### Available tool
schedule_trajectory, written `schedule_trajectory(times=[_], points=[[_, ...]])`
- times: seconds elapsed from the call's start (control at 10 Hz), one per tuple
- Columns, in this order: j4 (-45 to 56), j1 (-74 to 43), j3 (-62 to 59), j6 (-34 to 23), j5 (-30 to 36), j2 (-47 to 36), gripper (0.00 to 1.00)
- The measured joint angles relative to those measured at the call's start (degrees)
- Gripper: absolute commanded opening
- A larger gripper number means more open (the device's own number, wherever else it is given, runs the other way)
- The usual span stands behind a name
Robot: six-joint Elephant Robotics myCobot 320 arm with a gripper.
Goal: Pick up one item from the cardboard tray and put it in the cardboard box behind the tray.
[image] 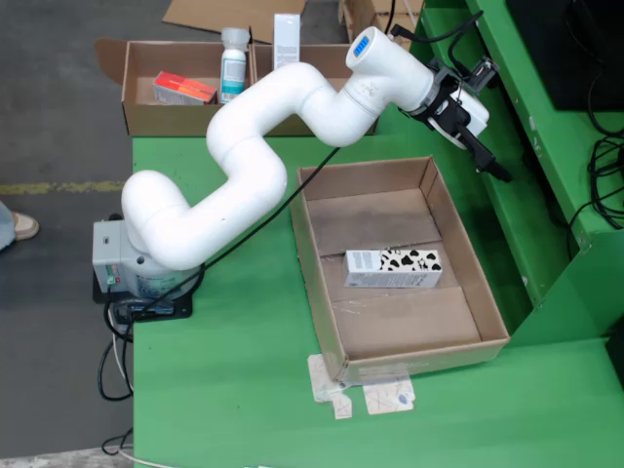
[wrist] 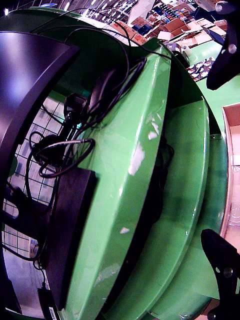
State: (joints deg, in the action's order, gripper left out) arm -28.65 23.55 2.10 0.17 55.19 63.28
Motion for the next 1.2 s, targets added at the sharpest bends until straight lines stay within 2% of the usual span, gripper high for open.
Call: schedule_trajectory(times=[1.2], points=[[0.0, -0.1, -0.4, 0.0, 0.0, 1.6, 1.00]])
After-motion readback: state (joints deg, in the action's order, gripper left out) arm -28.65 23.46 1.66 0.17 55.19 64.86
